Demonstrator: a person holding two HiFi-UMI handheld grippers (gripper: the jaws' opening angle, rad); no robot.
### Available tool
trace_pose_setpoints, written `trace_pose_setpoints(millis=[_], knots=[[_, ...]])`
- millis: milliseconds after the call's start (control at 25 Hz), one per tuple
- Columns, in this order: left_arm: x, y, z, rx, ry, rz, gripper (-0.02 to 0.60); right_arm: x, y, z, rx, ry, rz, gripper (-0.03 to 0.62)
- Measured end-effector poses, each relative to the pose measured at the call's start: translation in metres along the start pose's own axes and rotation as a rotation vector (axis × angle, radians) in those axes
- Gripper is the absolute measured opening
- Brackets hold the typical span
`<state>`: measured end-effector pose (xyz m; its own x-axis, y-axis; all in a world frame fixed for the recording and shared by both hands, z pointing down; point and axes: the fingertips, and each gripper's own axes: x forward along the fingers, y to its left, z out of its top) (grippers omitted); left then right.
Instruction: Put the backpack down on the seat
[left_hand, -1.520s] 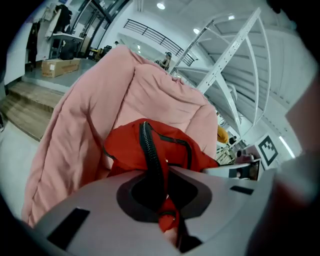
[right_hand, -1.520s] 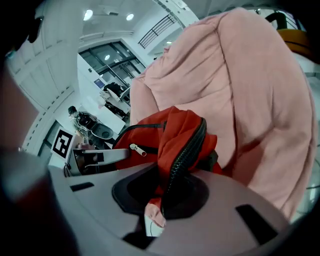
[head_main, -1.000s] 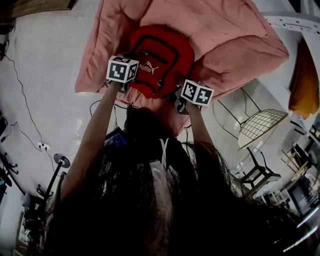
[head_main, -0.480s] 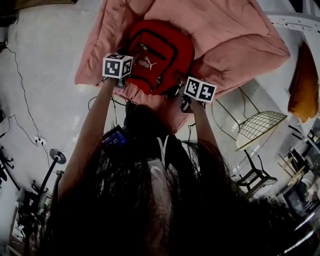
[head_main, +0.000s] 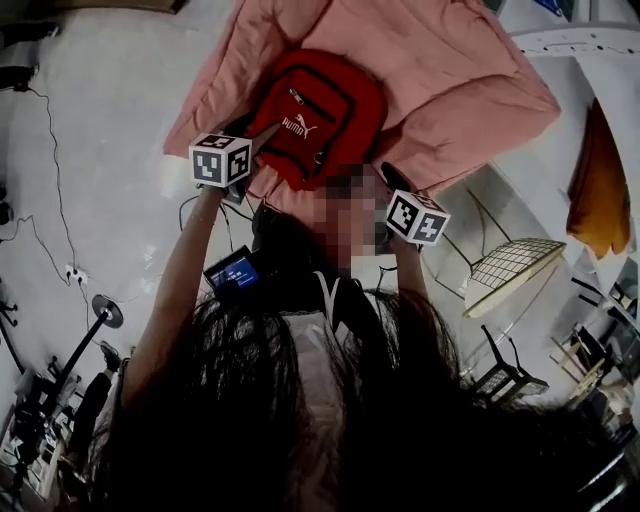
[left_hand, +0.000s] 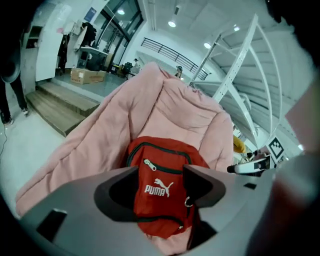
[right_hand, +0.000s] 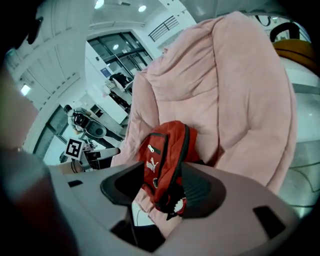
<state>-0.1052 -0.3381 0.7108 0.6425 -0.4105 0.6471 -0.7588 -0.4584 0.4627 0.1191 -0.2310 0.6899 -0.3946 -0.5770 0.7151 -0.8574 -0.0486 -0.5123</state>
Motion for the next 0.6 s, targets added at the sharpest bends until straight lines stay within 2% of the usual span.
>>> trace_pose_setpoints(millis=[160,400,480,600], knots=[[-0.032,-0.037,0.025,0.009,-0.082,-0.035,0.281,-0.031,0.031,0.015,-0.051,-0.066,0.078,0.236],[-0.089,-0.119,0.061,0.048,-0.216,-0.148,0.271,-0.087,0.071,0.03,-0.198,-0.157,0.151,0.209],[-0.107,-0.151,0.065,0.049,-0.263,-0.17,0.262,-0.108,0.083,0.032,-0.238,-0.188,0.176,0.199],[-0.13,-0.19,0.059,0.082,-0.297,-0.165,0.248,-0.138,0.098,0.029,-0.288,-0.225,0.206,0.171]])
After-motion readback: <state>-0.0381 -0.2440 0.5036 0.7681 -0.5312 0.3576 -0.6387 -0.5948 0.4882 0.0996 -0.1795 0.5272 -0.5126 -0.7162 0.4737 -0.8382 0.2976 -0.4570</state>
